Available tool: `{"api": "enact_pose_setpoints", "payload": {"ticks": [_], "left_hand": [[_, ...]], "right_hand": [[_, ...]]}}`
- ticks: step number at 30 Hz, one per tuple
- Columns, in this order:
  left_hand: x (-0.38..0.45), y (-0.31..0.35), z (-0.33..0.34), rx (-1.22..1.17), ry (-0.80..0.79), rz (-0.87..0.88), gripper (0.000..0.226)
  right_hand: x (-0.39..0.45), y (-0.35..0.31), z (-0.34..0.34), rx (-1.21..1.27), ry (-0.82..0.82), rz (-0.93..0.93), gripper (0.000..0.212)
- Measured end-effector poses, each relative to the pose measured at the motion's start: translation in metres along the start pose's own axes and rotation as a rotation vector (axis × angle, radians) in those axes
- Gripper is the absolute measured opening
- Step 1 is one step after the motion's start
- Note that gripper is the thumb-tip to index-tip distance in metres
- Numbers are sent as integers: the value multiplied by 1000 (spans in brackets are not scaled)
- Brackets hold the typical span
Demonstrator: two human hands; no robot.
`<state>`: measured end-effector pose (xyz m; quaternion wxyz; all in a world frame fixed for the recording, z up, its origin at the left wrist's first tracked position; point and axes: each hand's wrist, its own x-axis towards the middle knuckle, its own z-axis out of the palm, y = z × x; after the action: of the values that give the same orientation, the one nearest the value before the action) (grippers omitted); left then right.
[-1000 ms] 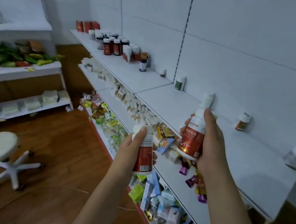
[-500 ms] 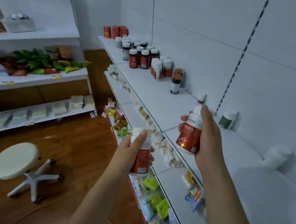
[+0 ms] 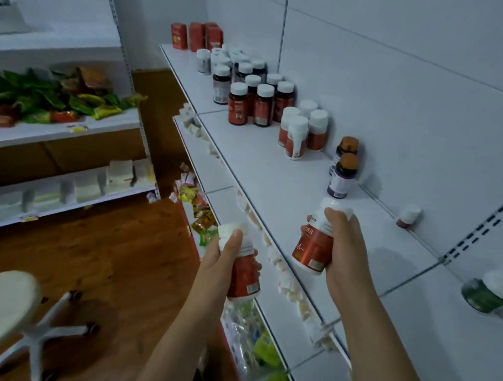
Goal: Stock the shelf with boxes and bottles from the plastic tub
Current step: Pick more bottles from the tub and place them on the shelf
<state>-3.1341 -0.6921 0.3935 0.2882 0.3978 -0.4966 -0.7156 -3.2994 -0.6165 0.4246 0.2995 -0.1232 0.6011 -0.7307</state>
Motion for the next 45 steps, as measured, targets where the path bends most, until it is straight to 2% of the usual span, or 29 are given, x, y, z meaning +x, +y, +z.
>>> {"api": "enact_pose_setpoints", "payload": {"ticks": [2,5,8,10,16,19,21,25,29,31,34,38,41,45], "left_hand": [[46,7,-5,-13,-44,-7,33],[109,30,-14,43,-144,8,42],[172,58,-21,113,-210,47,26],[211,75,-23,166,-260,73,23],[301,102,-27,327,-376,214,33],[336,104,-23,391,-425,287,45],[357,103,-15,447,-475,372,50],[389,87,-7,594,-588,489,57],[397,78,-3,798,-615,613,58],[400,69,0,953,-590,695,57],[405,56,1,1176,-499,765,72],[403,56,-2,1228,-479,807,75],[399,58,-5,1171,-451,768,66],[384,59,-18,1059,-340,708,27]], "right_hand": [[33,6,18,-15,34,-19,22],[82,11,49,-119,110,-74,21],[128,9,83,-247,183,-155,28],[157,5,100,-299,222,-205,34],[204,-7,136,-363,363,-473,40],[216,0,142,-413,413,-563,43],[225,19,142,-460,397,-505,49],[231,64,146,-606,393,-262,55],[227,85,144,-1050,521,-326,48],[225,86,145,-1123,564,-344,43],[224,87,144,-1226,581,-345,43],[218,93,141,-1246,584,-264,60],[208,92,140,-1189,584,-212,64],[191,82,135,-1100,577,-198,60]]}}
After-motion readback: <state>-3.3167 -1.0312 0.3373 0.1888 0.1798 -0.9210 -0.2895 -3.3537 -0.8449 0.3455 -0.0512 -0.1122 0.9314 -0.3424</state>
